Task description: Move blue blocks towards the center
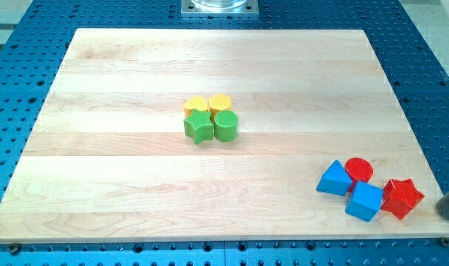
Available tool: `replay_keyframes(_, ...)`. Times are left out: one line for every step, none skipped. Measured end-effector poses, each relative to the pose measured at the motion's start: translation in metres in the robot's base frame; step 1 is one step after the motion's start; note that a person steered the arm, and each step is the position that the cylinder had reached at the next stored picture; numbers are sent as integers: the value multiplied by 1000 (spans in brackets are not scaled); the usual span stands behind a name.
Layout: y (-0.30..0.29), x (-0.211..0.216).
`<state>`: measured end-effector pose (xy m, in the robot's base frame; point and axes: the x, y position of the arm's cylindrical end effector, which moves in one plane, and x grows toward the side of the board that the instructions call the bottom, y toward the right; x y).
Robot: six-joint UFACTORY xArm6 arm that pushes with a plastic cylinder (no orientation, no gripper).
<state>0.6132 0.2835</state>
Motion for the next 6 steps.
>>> replay_keyframes(-53, 2)
replay_keyframes(-120, -4)
replay_keyframes(-125, -28)
replay_keyframes(-117, 2)
replay_keyframes(-99, -7)
replay_keyframes(-114, -39)
